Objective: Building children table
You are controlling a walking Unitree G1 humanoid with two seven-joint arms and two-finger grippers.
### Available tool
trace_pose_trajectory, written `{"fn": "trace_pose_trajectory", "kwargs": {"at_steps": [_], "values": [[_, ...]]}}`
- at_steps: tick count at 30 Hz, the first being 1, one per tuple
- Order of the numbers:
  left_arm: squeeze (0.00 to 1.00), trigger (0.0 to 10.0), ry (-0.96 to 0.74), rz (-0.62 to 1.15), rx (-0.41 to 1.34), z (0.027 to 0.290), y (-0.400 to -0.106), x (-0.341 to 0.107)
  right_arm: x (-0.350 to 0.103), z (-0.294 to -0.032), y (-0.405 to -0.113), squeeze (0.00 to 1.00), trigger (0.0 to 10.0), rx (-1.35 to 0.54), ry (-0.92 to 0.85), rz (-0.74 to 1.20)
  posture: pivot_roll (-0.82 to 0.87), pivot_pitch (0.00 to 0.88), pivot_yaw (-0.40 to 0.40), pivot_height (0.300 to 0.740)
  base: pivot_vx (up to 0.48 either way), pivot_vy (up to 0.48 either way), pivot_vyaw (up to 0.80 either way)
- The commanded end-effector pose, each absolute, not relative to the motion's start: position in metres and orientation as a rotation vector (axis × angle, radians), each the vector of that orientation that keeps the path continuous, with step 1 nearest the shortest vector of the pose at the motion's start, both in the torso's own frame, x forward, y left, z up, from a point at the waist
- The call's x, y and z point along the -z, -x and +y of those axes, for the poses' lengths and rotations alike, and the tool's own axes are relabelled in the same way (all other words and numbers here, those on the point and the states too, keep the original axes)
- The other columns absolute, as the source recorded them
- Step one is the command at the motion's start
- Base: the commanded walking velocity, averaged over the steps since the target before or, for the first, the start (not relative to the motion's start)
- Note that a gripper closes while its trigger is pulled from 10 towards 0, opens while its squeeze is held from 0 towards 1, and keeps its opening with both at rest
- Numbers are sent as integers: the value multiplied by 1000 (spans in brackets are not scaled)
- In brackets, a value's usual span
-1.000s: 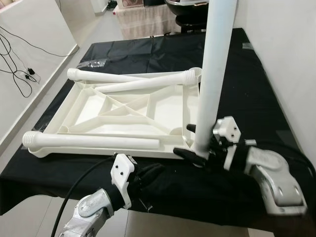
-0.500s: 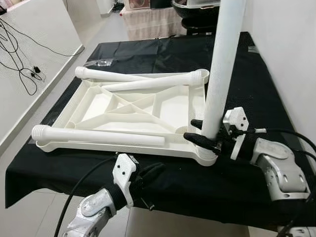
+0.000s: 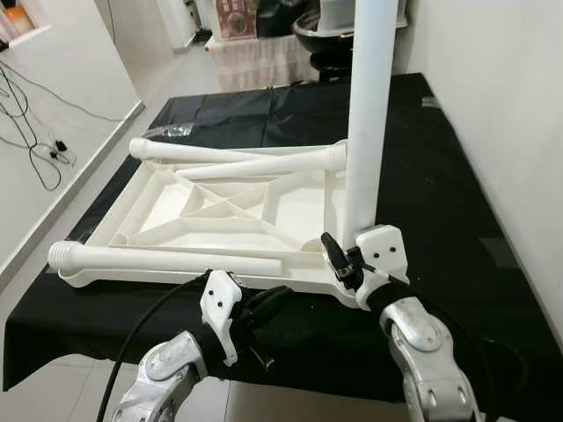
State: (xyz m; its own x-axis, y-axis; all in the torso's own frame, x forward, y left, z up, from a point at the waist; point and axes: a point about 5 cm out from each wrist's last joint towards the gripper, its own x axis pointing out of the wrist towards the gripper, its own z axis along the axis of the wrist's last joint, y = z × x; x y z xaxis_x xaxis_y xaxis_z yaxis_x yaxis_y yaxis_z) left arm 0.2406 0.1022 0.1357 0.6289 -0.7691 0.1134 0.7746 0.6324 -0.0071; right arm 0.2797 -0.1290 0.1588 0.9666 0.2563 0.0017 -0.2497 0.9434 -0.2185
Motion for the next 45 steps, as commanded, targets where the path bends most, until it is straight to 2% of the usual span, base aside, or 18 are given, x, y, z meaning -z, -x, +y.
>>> {"fn": "trace_pose_trajectory", "kwargs": {"at_steps": [1,2,3,4,5,6,9,12,13,16,20,23,27,28,29,40,45], "values": [[0,10000,46,-84,858,107,-242,-131,-125,-141,-278,0,0,-224,274,150,-11,160,101,740,0,0,0],[0,10000,45,-87,848,107,-243,-131,-125,-141,-279,0,7686,-222,280,156,-10,158,100,740,0,0,0],[0,10000,45,-87,848,107,-243,-131,-125,-141,-279,0,7686,-222,280,156,-10,158,100,740,0,0,0],[0,10000,45,-89,842,108,-244,-131,-125,-139,-279,0,10000,-228,259,154,-10,158,100,740,0,0,0],[0,10000,45,-90,838,107,-244,-131,-123,-136,-279,1000,10000,-267,219,172,-13,153,98,740,0,0,0],[0,10000,45,-90,838,107,-244,-131,-123,-136,-279,1000,10000,-267,219,172,-13,153,98,740,0,0,0],[0,10000,50,-88,841,106,-246,-130,-136,-122,-284,1000,10000,-492,10,115,-19,147,100,740,0,0,0],[0,10000,52,-88,843,105,-246,-130,-142,-121,-285,976,10000,-546,-24,93,-17,145,100,740,0,0,0],[0,10000,54,-87,846,103,-247,-129,-154,-124,-286,0,10000,-757,-56,62,-4,139,96,740,0,0,0],[0,10000,55,-88,846,102,-247,-129,-162,-133,-287,0,10000,-915,-2,41,4,132,93,740,0,0,0],[0,10000,55,-90,844,102,-247,-128,-165,-143,-291,0,10000,-992,26,60,15,125,93,740,0,0,0],[0,10000,48,-92,836,102,-247,-127,-174,-159,-297,0,10000,-1122,74,88,26,113,90,740,0,0,0],[0,10000,45,-93,834,102,-247,-125,-177,-166,-300,0,10000,-1164,76,101,29,107,88,740,0,0,0],[0,10000,45,-94,833,101,-247,-125,-177,-170,-302,0,4549,-1188,64,114,30,106,89,740,0,0,0],[0,10000,45,-94,833,101,-247,-125,-177,-173,-304,0,0,-1211,49,128,32,104,86,740,0,0,0],[0,10000,42,-99,848,99,-245,-124,-172,-187,-303,0,0,-1216,29,144,32,103,86,740,0,0,0],[0,10000,-27,-116,965,92,-231,-126,-151,-189,-302,0,0,-977,59,190,16,111,82,740,0,0,0]]}}
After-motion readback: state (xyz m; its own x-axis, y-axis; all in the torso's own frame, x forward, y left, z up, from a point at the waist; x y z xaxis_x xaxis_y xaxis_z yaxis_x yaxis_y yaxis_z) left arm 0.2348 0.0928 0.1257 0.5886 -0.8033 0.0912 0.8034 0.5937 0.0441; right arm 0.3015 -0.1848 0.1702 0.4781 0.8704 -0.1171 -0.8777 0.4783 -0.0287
